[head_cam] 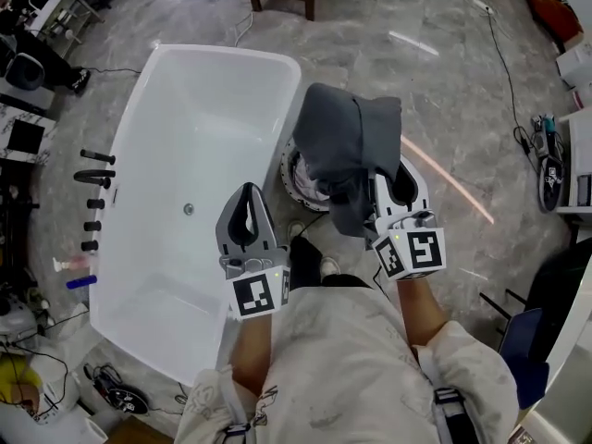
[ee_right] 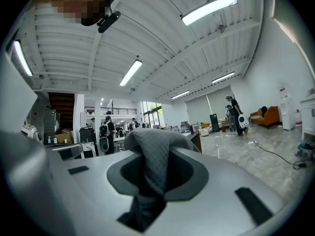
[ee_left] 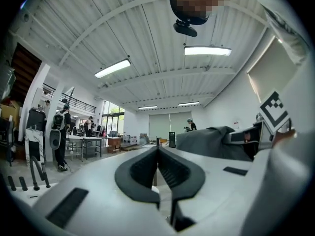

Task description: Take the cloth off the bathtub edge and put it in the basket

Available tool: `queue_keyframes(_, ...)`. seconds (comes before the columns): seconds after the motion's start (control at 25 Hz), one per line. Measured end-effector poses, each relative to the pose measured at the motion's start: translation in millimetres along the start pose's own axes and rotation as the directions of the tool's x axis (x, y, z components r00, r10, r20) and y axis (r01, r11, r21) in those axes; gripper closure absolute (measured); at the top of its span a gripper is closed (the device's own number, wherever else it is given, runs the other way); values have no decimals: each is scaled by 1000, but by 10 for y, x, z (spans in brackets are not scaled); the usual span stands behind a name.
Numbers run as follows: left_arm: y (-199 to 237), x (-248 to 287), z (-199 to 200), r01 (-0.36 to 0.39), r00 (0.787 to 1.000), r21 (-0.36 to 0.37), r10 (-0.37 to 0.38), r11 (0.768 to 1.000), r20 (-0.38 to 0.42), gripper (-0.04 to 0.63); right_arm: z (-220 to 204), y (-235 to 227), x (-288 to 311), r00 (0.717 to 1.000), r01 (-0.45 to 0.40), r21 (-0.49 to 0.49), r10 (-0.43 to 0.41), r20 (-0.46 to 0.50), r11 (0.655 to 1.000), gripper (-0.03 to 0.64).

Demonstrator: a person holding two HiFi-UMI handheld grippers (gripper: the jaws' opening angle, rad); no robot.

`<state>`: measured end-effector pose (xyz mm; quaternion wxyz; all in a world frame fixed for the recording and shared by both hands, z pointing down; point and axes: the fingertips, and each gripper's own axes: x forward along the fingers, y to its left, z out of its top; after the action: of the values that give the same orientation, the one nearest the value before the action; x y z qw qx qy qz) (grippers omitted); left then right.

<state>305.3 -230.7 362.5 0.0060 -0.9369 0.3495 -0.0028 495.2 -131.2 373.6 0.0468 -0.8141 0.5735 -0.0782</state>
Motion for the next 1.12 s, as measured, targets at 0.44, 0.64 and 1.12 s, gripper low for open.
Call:
queue_keyframes(0.44, 334, 568, -440, 66, 995, -44, -69, 997, -79, 591, -953, -91, 788, 980, 77, 20, -72, -186, 997, 548)
queue_keyframes(0.64, 499, 716, -641, 68, 989, -59, -75, 996, -127, 591, -1597, -145, 1068, 944, 110, 19, -99, -315, 994, 548)
queue_keyframes(1.12, 723, 972, -1009, 80, 975, -90, -97, 993, -201, 591, -3225, -449, 1325, 762, 197, -2, -154, -629, 980, 546)
